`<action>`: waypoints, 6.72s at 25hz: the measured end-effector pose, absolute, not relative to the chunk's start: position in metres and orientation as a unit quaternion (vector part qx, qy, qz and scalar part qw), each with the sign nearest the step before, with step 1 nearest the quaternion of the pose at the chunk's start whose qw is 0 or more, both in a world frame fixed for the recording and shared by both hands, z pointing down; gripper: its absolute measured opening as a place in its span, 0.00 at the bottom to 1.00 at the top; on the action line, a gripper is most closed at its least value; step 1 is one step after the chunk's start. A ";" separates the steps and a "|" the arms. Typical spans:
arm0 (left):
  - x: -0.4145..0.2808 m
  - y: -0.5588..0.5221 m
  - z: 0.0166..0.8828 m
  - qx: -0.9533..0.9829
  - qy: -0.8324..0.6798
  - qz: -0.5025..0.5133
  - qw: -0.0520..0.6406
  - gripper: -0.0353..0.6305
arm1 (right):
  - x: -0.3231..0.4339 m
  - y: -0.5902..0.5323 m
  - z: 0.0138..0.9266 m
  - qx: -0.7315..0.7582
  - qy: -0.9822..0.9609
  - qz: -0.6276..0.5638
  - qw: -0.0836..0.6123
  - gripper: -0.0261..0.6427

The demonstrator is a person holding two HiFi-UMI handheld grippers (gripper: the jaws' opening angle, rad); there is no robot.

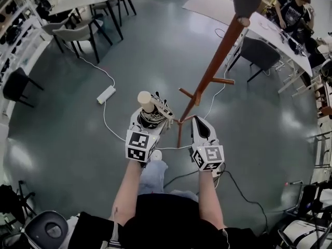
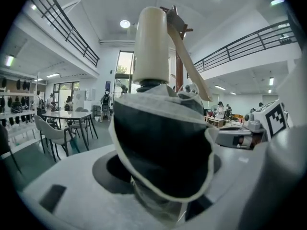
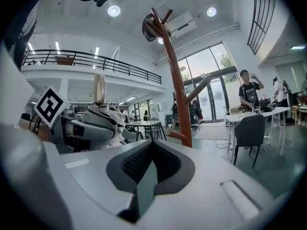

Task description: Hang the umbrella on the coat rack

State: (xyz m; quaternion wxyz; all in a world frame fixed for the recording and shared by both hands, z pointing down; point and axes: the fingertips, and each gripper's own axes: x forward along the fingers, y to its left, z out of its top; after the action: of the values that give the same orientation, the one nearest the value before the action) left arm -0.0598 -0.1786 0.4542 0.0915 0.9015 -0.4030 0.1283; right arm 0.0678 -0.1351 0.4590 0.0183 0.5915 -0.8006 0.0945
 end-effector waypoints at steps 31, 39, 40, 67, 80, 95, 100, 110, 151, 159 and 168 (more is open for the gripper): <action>0.013 -0.284 0.564 0.924 -0.310 0.197 0.109 0.50 | 0.086 -0.208 0.536 0.588 -0.796 0.137 0.054 0.05; 0.021 -0.311 0.627 0.917 -0.316 0.208 0.126 0.50 | 0.094 -0.213 0.568 0.579 -0.803 0.129 0.055 0.05; 0.022 -0.314 0.634 0.916 -0.316 0.212 0.125 0.50 | 0.095 -0.214 0.571 0.579 -0.804 0.128 0.054 0.05; 0.034 -0.335 0.706 0.906 -0.324 0.232 0.141 0.50 | 0.103 -0.226 0.588 0.561 -0.818 0.114 0.046 0.05; 0.058 -0.331 0.738 0.911 -0.301 0.239 0.151 0.51 | 0.108 -0.226 0.597 0.570 -0.813 0.115 0.035 0.05; 0.083 -0.259 0.812 0.908 -0.232 0.309 0.163 0.52 | 0.105 -0.220 0.598 0.573 -0.812 0.109 0.034 0.05; 0.084 -0.243 0.830 0.904 -0.217 0.325 0.176 0.53 | 0.106 -0.218 0.601 0.576 -0.810 0.108 0.032 0.05; 0.079 -0.232 0.861 0.896 -0.223 0.339 0.183 0.54 | 0.111 -0.212 0.616 0.583 -0.805 0.109 0.026 0.05; 0.022 -0.250 0.555 0.910 -0.362 0.169 0.106 0.08 | 0.146 -0.190 0.564 0.656 -0.720 0.227 -0.001 0.06; 0.039 -0.252 0.430 0.925 -0.360 0.105 0.057 0.06 | 0.182 -0.186 0.452 0.684 -0.714 0.146 -0.035 0.06; 0.059 -0.256 0.354 0.931 -0.358 0.068 0.009 0.06 | 0.192 -0.181 0.350 0.694 -0.716 0.049 -0.066 0.06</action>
State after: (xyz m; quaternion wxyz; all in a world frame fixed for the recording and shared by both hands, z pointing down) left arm 0.0585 -0.2561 0.3541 0.0095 0.9313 -0.3578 0.0677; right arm 0.1925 -0.1813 0.3505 -0.0663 0.6935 -0.7157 0.0494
